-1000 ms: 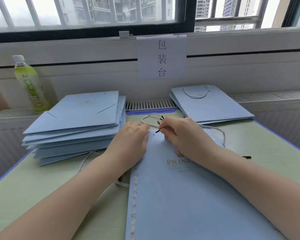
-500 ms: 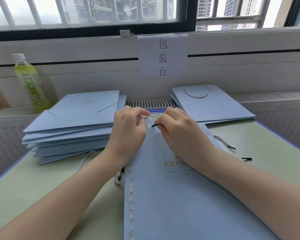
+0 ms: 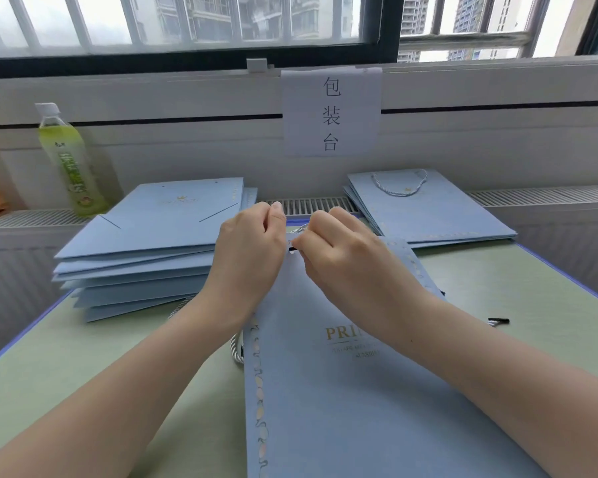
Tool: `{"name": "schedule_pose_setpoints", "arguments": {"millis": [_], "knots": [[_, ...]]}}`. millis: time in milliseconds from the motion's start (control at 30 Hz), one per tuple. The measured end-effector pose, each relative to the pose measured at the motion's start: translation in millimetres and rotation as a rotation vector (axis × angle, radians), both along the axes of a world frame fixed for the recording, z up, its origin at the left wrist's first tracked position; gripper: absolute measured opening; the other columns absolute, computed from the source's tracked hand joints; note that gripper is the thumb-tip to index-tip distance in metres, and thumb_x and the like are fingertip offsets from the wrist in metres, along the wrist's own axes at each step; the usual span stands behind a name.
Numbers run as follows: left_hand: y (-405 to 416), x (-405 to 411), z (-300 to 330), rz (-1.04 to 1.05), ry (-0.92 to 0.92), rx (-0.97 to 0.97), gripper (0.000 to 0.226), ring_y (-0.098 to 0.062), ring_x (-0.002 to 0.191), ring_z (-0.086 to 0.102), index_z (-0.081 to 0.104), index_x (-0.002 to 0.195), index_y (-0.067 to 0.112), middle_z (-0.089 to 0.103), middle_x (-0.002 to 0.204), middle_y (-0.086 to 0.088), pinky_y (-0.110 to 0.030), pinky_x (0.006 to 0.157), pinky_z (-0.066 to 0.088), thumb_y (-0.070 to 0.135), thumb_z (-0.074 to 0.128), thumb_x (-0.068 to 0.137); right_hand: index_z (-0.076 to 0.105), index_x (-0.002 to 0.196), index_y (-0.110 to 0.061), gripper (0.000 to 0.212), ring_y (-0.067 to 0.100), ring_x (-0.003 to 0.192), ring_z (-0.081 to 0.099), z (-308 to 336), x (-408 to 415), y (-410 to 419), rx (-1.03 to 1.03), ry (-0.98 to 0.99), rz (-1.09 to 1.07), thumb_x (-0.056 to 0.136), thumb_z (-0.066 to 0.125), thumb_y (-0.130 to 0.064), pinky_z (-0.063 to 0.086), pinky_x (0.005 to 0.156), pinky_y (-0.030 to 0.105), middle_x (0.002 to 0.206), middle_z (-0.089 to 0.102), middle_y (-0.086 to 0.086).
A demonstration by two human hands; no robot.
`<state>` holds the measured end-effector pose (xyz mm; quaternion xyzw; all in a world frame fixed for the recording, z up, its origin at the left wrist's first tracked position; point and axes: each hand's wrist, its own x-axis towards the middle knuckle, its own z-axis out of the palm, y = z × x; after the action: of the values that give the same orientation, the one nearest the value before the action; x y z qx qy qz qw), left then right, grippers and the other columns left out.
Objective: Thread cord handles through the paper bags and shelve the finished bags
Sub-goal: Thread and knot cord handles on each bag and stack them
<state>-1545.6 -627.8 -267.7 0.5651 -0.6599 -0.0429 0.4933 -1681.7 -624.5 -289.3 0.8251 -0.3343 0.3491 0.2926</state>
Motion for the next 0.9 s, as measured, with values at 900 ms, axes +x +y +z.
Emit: {"name": "schedule_pose_setpoints", "arguments": {"millis": [900], "knots": [[-0.5, 14.8, 14.0, -0.316, 0.284, 0.199, 0.042, -0.008, 0.042, 0.028, 0.041, 0.052, 0.012, 0.033, 0.050, 0.003, -0.018, 0.041, 0.024, 0.017, 0.063, 0.089, 0.064, 0.080, -0.002, 0.005, 0.017, 0.066, 0.041, 7.1, 2.4, 6.0, 0.185, -0.233, 0.195, 0.082, 0.063, 0.003, 0.042, 0.059, 0.031, 0.072, 0.052, 0.004]]}}
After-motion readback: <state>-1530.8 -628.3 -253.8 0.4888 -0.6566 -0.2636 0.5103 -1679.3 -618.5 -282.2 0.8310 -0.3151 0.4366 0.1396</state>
